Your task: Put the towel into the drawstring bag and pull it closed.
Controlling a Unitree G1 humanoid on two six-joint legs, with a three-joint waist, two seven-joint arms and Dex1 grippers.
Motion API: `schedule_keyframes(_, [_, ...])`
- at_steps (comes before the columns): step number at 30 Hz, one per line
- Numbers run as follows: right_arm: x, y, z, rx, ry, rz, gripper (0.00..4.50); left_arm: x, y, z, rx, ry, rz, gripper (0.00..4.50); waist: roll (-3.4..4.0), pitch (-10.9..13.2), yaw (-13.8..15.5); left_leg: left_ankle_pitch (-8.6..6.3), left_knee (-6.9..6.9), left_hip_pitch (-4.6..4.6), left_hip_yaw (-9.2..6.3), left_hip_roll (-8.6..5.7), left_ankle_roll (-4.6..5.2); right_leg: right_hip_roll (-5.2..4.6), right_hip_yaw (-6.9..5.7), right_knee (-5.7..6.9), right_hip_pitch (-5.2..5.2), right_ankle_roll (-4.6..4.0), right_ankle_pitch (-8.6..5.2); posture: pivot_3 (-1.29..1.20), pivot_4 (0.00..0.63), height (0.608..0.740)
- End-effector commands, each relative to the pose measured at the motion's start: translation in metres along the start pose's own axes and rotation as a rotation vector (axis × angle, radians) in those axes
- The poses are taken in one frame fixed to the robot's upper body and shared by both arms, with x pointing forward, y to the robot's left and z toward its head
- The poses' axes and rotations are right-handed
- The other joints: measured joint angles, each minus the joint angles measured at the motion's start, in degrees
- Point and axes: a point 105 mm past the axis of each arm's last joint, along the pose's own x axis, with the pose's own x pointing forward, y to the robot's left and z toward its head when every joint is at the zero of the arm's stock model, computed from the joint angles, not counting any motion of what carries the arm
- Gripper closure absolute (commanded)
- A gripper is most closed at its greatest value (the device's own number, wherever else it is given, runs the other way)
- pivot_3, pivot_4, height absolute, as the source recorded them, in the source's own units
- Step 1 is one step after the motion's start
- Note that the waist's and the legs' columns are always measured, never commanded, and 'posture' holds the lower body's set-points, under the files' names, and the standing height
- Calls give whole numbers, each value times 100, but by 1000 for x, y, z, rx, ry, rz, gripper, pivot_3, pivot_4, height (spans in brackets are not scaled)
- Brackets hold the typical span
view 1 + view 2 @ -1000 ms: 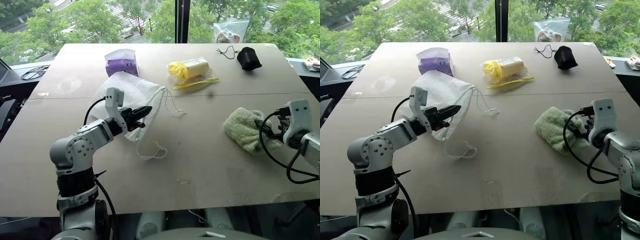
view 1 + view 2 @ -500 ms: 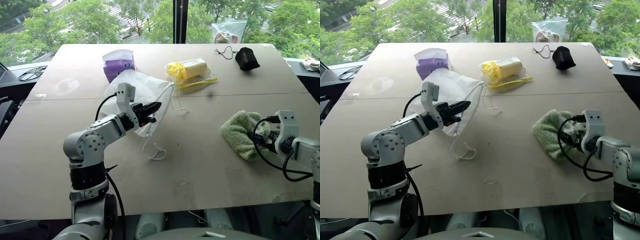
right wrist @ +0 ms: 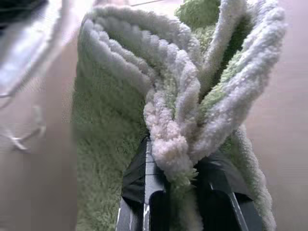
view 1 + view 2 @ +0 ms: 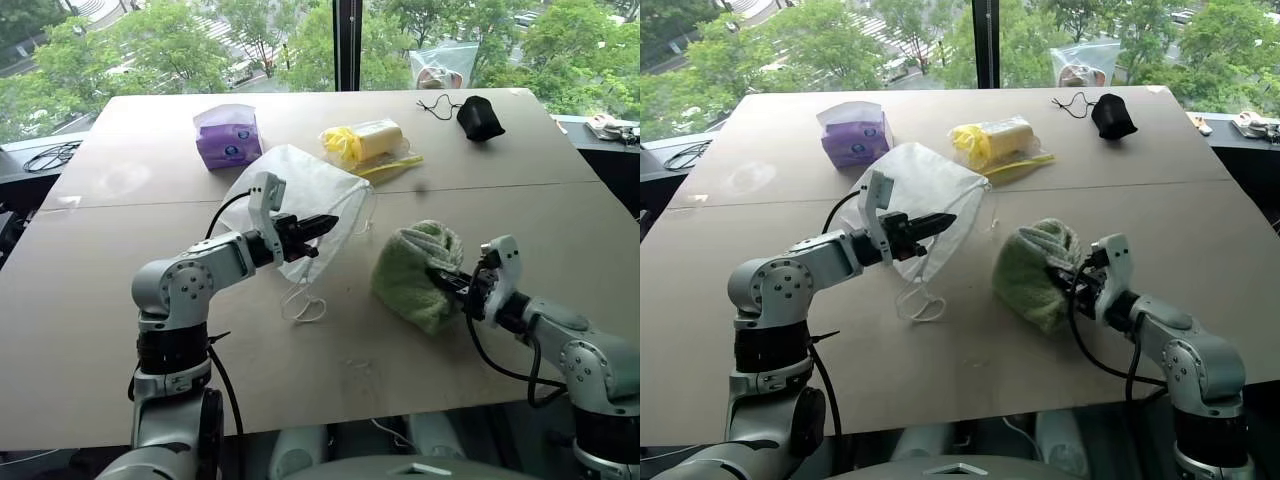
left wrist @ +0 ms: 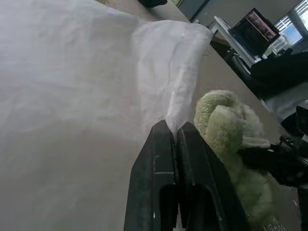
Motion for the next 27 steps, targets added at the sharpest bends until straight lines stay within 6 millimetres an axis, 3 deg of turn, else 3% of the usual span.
schedule_keyframes(1, [30, 49, 29, 6, -165, 239, 4454, 9, -9, -3, 13, 40, -57, 4500, 4, 3, -18, 0, 0, -1, 0, 0, 0, 2, 0, -1, -2, 1, 1, 0, 150, 740])
schedule_keyframes(7, [63, 75, 20, 66, -160, 407, 4454, 14, -15, -11, 83, 116, -92, 4500, 4, 5, 29, 0, -4, -11, -1, -12, 0, -10, -5, -6, -10, 1, 0, 0, 150, 740])
schedule_keyframes(11, [85, 66, -6, -33, -37, 344, 4454, 13, -19, -7, 109, 114, -123, 4500, 7, 7, 1, 1, -2, -36, 2, -20, -1, -18, -4, -13, -26, 5, 3, 0, 150, 740])
schedule_keyframes(14, [94, 45, -22, -150, 22, 213, 4454, 11, -18, -4, 109, 100, -118, 4500, 8, 8, -11, 1, -4, -38, -4, -19, -3, -17, -10, -8, -32, 4, 3, 0, 150, 740])
schedule_keyframes(16, [88, 39, -19, -142, -2, 191, 4454, 10, -11, -2, 105, 84, -87, 4500, 8, 8, -2, 2, -7, -40, -8, -17, -4, -16, -13, -7, -35, 4, 2, 0, 150, 740])
schedule_keyframes(18, [73, 47, -5, -67, -75, 262, 4454, 8, -4, 1, 100, 67, -52, 4500, 8, 8, 19, 4, -6, -46, -10, -16, -9, -20, -16, -10, -35, 5, 3, 0, 150, 740])
schedule_keyframes(21, [32, 81, 47, 156, -286, 509, 4454, 6, 12, 1, 79, 51, 17, 4500, 10, 16, 23, 14, 0, -63, -11, -17, -24, -26, -18, -16, -41, 8, 5, 0, 150, 740])
schedule_keyframes(23, [15, 92, 66, 230, -338, 594, 4454, 5, 16, 0, 76, 51, 28, 4500, 12, 20, 0, 9, 2, -69, -15, -17, -16, -34, -23, -19, -44, 10, 7, 0, 150, 740])
schedule_keyframes(25, [14, 88, 63, 230, -291, 552, 4454, 5, 16, 1, 79, 50, 27, 4500, 12, 20, -13, 0, -1, -63, -19, -15, -3, -34, -27, -17, -43, 9, 7, 0, 150, 740])
schedule_keyframes(27, [21, 62, 33, 64, -111, 349, 4454, 4, 17, 3, 91, 45, 33, 4500, 16, 21, -6, 0, -6, -60, -24, -15, -3, -35, -33, -16, -43, 5, 4, 0, 150, 740])
